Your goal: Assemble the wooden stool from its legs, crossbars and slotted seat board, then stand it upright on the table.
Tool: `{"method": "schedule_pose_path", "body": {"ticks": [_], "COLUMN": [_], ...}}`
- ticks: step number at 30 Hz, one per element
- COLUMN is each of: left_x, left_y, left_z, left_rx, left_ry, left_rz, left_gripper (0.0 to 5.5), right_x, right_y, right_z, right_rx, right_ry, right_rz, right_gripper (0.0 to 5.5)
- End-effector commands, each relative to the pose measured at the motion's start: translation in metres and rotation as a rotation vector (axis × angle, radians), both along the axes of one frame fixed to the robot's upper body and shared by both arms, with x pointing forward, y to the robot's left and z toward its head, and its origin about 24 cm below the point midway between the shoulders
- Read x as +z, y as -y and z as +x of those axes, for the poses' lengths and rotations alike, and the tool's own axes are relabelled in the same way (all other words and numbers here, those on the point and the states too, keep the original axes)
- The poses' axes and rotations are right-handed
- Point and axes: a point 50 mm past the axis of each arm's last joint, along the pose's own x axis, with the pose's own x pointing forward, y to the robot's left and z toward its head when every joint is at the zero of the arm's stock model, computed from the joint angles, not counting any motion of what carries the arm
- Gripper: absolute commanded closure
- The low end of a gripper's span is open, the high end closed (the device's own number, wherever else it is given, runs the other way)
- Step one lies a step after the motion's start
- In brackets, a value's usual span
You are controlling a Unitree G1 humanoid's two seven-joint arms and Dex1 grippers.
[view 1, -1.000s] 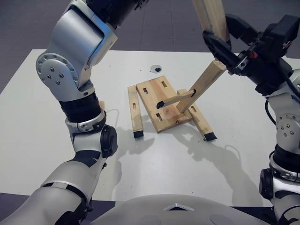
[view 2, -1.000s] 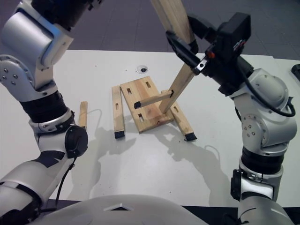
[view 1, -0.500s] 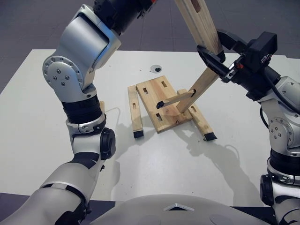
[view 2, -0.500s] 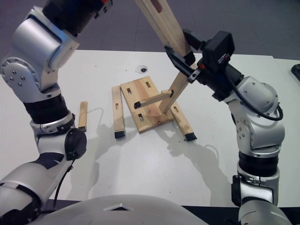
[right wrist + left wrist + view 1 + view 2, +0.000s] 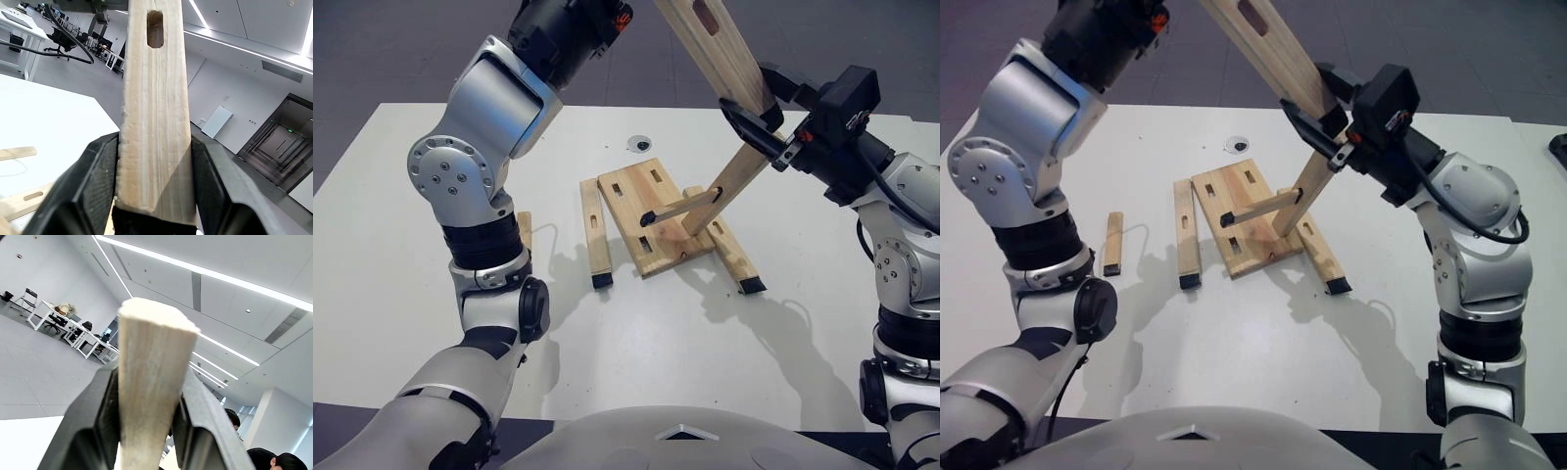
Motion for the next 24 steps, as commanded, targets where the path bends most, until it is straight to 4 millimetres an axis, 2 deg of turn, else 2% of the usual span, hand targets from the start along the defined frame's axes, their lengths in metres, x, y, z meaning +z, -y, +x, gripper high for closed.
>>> {"method": "schedule_pose_path", "body": {"ticks": [1, 3, 4, 11, 13, 15, 17, 18, 22, 24], "left_x": [-0.006, -0.008, -0.009, -0.009, -0.007, -0.004, 0.000, 0.002, 0.008, 0.011], "left_y": [0.004, 0.004, 0.005, -0.007, -0.013, -0.023, -0.041, -0.052, -0.106, -0.130], "left_z": [-0.002, -0.001, -0.001, -0.002, -0.003, -0.004, -0.008, -0.010, -0.022, -0.031], "left_rx": [0.009, 0.028, 0.036, 0.150, 0.204, 0.279, 0.400, 0.450, 0.659, 0.763], "left_ry": [0.013, 0.015, 0.016, 0.058, 0.083, 0.120, 0.166, 0.181, 0.216, 0.238], "left_rz": [0.054, 0.072, 0.076, 0.061, 0.046, 0.043, 0.047, 0.025, -0.020, -0.047], "left_gripper": [4.36, 4.36, 4.37, 4.48, 4.48, 4.48, 4.48, 4.48, 4.48, 4.48], "right_x": [0.003, 0.002, 0.002, 0.004, 0.008, 0.022, 0.033, 0.031, 0.003, -0.012], "right_y": [0.004, 0.003, 0.002, 0.005, 0.011, 0.026, 0.050, 0.059, 0.073, 0.083], "right_z": [0.008, 0.009, 0.009, 0.006, 0.001, -0.004, -0.007, -0.015, -0.042, -0.045], "right_rx": [-0.055, -0.055, -0.052, 0.008, 0.033, 0.054, 0.103, 0.157, 0.239, 0.197], "right_ry": [0.014, 0.011, 0.009, -0.034, -0.060, -0.099, -0.244, -0.313, -0.573, -0.684], "right_rz": [-0.034, -0.039, -0.043, -0.068, -0.062, 0.047, 0.191, 0.198, 0.073, -0.006], "right_gripper": [3.42, 3.42, 3.13, 2.09, 1.76, 1.48, 1.19, 1.02, 0.39, 0.16]}}
